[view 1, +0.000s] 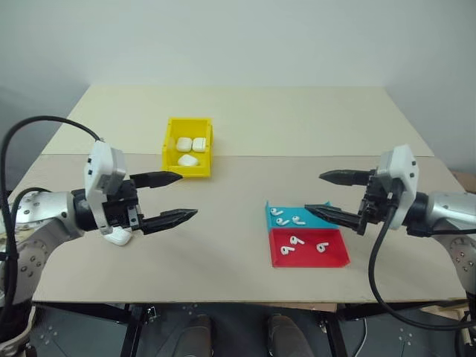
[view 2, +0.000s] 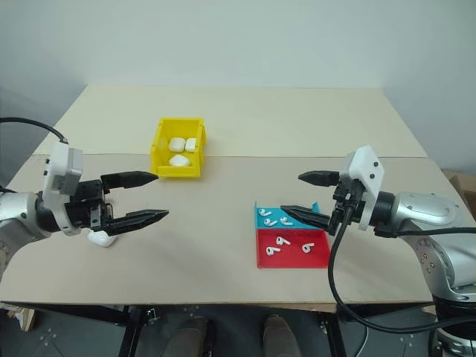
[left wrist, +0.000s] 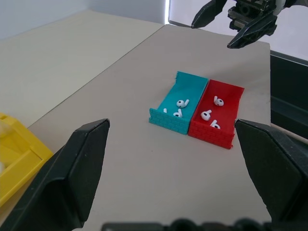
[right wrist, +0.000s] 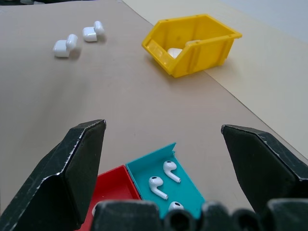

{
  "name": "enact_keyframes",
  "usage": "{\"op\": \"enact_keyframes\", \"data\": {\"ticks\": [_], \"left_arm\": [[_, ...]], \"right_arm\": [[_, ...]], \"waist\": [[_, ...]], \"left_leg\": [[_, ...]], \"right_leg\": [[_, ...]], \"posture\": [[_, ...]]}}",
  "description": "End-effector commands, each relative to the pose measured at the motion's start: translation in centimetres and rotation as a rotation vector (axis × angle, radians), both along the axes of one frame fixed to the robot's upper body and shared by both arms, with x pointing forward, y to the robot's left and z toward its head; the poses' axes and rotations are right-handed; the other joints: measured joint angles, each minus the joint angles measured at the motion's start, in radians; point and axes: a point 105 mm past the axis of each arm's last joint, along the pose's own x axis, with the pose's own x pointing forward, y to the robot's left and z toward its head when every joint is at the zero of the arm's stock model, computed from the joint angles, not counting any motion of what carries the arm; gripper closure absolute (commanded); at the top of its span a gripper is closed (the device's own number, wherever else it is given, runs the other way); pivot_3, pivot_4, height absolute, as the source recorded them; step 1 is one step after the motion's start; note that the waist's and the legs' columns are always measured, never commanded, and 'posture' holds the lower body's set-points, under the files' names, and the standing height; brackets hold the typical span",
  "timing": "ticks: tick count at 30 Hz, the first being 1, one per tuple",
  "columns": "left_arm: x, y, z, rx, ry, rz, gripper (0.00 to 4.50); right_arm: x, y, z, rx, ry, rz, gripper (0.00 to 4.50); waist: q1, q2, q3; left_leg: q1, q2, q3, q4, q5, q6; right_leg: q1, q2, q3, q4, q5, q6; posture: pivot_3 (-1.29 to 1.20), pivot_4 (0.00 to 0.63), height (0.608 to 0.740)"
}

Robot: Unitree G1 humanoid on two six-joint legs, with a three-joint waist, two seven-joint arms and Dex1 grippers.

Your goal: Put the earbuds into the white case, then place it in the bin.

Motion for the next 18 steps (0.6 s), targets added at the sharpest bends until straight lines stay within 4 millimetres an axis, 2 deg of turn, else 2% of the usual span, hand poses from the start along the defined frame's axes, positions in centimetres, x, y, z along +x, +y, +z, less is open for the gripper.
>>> {"op": "enact_keyframes", "data": {"ticks": [1, 9, 14, 16, 18], "left_arm": [[-0.2, 0.3, 1.1, -0.01, -0.043, 0.008, 0.0], [0.1, 0.8, 1.0, 0.095, -0.067, 0.107, 0.0], [0.6, 1.2, -0.1, 0.296, -0.101, 0.231, 0.0], [0.7, 1.6, -0.7, 0.344, -0.062, 0.25, 0.0], [1.1, 2.4, -1.5, 0.388, 0.074, 0.318, 0.0]], "right_arm": [[-0.3, 0.1, 1.3, 0.014, -0.046, 0.017, 0.04], [-0.6, 0.0, 1.3, 0.029, -0.016, 0.026, 0.04], [-0.6, 0.2, 1.0, 0.038, 0.011, 0.023, 0.04], [-0.5, 0.3, 0.9, 0.031, 0.013, 0.025, 0.04], [-0.5, 0.3, 1.1, 0.032, 0.018, 0.027, 0.04]], "waist": [[0.0, 0.0, 0.0], [0.0, 0.0, 0.0], [0.0, -0.001, 0.0], [0.0, -0.001, 0.0], [0.001, -0.001, 0.001]], "left_leg": [[0.0, 0.0, 0.0, 0.0, 0.0, 0.0], [0.0, 0.0, 0.0, 0.0, 0.0, 0.0], [0.0, 0.0, 0.0, 0.0, 0.0, 0.0], [0.0, 0.0, 0.0, 0.0, 0.0, 0.0], [0.0, 0.0, 0.0, 0.0, 0.0, 0.0]], "right_leg": [[0.0, 0.0, 0.0, 0.0, 0.0, 0.0], [0.0, 0.0, 0.0, 0.0, 0.0, 0.0], [0.0, 0.0, 0.0, 0.0, 0.0, 0.0], [0.0, 0.0, 0.0, 0.0, 0.0, 0.0], [0.0, 0.0, 0.0, 0.0, 0.0, 0.0]], "posture": [[0.0, 0.15, 0.74], [0.0, 0.15, 0.74], [0.0, 0.15, 0.74], [0.0, 0.15, 0.74], [0.0, 0.15, 0.74]]}}
